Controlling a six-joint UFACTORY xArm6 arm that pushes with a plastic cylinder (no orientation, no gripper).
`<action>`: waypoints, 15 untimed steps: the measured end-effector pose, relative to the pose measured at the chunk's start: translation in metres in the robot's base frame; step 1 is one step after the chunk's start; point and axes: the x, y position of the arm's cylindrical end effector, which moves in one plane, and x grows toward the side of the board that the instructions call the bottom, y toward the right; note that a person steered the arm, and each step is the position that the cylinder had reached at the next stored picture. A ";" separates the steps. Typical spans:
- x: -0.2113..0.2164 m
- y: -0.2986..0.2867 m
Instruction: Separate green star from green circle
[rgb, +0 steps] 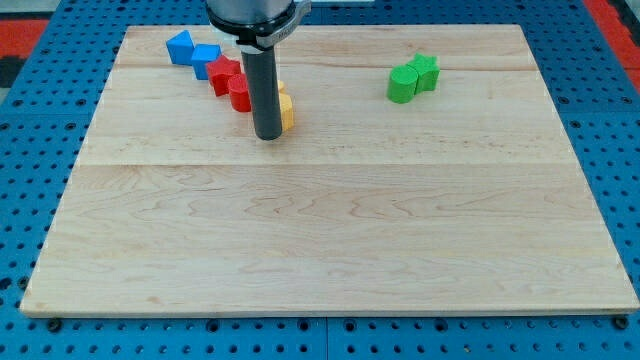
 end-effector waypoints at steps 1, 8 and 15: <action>0.019 0.020; -0.098 0.083; -0.102 0.213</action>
